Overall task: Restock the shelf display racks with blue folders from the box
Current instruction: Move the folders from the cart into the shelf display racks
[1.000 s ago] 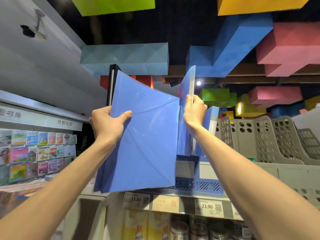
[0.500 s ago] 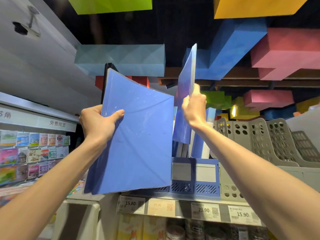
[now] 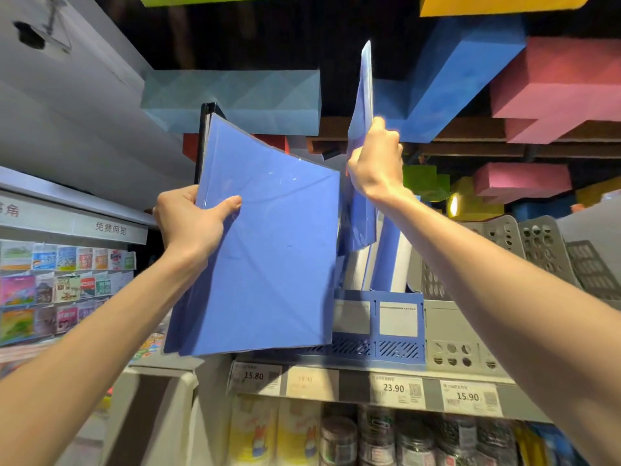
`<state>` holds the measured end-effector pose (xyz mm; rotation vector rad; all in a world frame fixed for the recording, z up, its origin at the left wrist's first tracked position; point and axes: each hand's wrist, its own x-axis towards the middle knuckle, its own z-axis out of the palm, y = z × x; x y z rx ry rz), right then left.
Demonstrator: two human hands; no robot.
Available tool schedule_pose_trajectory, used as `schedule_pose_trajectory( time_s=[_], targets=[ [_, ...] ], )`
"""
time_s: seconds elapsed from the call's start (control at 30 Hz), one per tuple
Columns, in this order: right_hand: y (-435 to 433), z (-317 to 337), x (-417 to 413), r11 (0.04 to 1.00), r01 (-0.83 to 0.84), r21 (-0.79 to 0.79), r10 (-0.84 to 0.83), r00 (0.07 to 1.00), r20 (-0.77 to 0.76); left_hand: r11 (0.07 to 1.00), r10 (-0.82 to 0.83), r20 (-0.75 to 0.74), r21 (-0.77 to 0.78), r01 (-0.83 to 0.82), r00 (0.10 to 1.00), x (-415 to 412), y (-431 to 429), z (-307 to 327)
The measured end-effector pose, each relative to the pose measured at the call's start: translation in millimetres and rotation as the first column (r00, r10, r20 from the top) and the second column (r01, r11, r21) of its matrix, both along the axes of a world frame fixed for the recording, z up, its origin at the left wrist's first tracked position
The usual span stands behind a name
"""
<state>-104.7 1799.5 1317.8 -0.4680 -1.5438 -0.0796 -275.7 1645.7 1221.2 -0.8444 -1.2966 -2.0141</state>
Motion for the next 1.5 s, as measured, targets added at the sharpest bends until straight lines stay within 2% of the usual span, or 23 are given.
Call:
schedule_pose_trajectory(
  time_s=[0.23, 0.6, 0.73, 0.8, 0.9, 1.0, 1.1, 1.27, 1.33, 1.4, 1.5],
  targets=[
    [15.9, -23.9, -19.7, 0.984, -0.059, -0.166, 0.070, 0.996, 0.062, 1.000, -0.025, 0.028, 0.005, 0.025, 0.999, -0.3, 3.6, -4.7],
    [60.6, -64.5, -74.8, 0.938, -0.297, -0.178, 0.292, 0.955, -0.053, 1.000, 0.005, -0.020, -0.019, -0.005, 1.000, -5.2, -2.5, -9.4],
    [68.1, -69.8, -73.8, 0.878, -0.441, -0.187, 0.428, 0.897, -0.108, 1.000, 0.004, -0.033, -0.003, -0.004, 0.999, -8.8, -2.3, -11.8],
    [72.8, -64.9, -68.1, 0.875, -0.433, -0.216, 0.437, 0.899, -0.034, 1.000, -0.003, -0.028, -0.001, 0.003, 1.000, -10.7, -1.2, -12.5],
    [77.8, -53.8, -56.7, 0.873, -0.338, -0.351, 0.401, 0.908, 0.123, 1.000, -0.024, -0.016, 0.001, 0.024, 1.000, -13.4, 0.0, -15.5],
    [81.9, -40.7, -41.9, 0.804, -0.293, -0.517, 0.473, 0.842, 0.259, 0.999, -0.032, -0.011, 0.008, 0.032, 0.999, -16.8, 0.1, -18.7],
    [75.9, -32.0, -28.7, 0.779, -0.137, -0.612, 0.444, 0.810, 0.384, 0.999, -0.038, 0.002, 0.007, 0.038, 0.999, -20.2, 1.1, -19.2],
    [70.7, -41.7, -44.2, 0.814, -0.186, -0.550, 0.364, 0.902, 0.234, 0.998, -0.054, -0.017, 0.013, 0.054, 0.998, -18.5, 0.9, -17.5],
    [75.7, -54.7, -58.0, 0.817, -0.266, -0.512, 0.359, 0.929, 0.090, 0.998, -0.053, -0.024, 0.014, 0.053, 0.998, -18.6, 0.5, -17.5],
    [79.3, -60.5, -64.8, 0.776, -0.390, -0.495, 0.451, 0.893, 0.003, 0.998, -0.052, -0.026, 0.017, 0.052, 0.998, -19.1, -0.2, -18.0],
    [80.0, -67.0, -60.5, 0.746, -0.465, -0.477, 0.538, 0.843, 0.019, 0.998, -0.055, -0.028, 0.022, 0.055, 0.998, -18.1, -0.8, -17.8]
  ],
)
